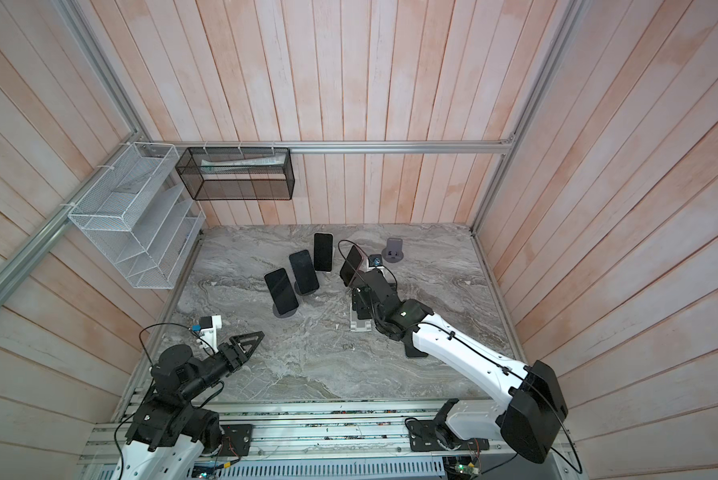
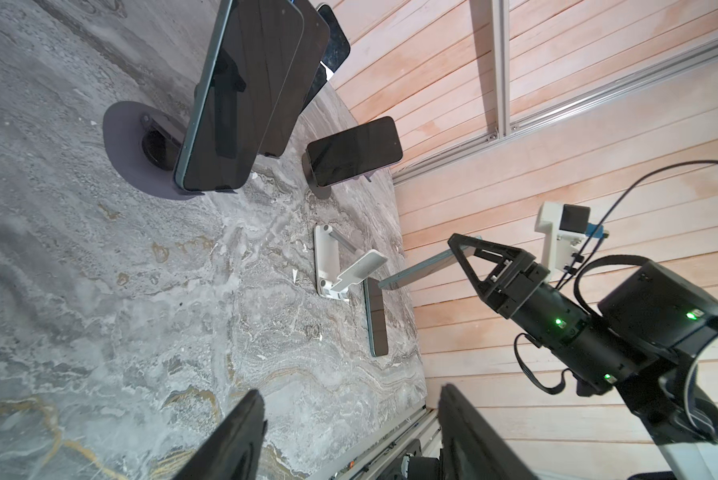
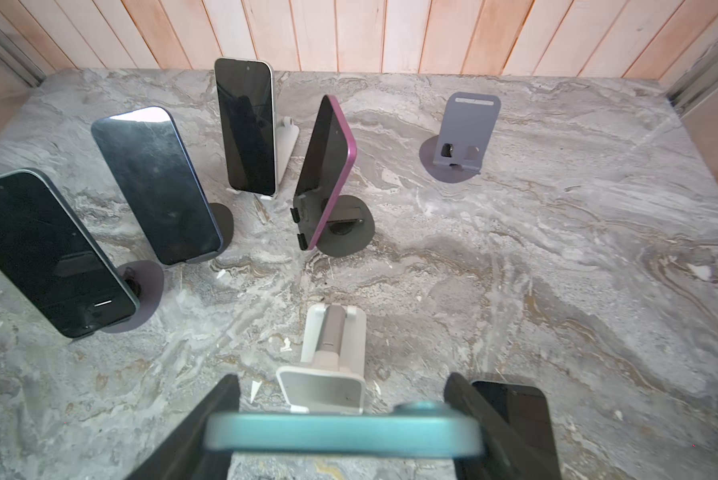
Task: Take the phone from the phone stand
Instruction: 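Carry the teal phone away from the white stand toward the robot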
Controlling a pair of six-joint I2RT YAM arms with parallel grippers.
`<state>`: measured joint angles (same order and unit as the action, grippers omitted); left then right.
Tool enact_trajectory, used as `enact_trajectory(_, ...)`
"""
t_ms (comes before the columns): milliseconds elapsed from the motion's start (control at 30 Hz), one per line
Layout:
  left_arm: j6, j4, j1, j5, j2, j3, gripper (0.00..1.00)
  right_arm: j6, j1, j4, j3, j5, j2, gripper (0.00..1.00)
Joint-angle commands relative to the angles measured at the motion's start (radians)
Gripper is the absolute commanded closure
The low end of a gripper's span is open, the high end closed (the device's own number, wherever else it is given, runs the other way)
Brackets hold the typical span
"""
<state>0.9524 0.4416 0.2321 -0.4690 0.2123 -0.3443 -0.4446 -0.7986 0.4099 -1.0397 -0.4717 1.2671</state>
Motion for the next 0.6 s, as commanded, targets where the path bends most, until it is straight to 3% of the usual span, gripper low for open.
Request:
enact_trajectory(0,0.0,0.054,0.003,0.021,-0.04,-0.023,0.32,0.045,0.022,0.1,-0.069,-0.039,-0.061,0.36)
enact_trajectory(333,0.024,0.15,0.004,0.078,-0.129,-0.059,0.32,-0.023,0.053,0.233,-0.024,-0.01,-0.174,0.36)
enact_trajectory(567,0.031,0.177,0.003,0.081,-0.139,-0.055,0.32,-0.03,0.162,0.225,0.087,0.164,-0.249,0.37)
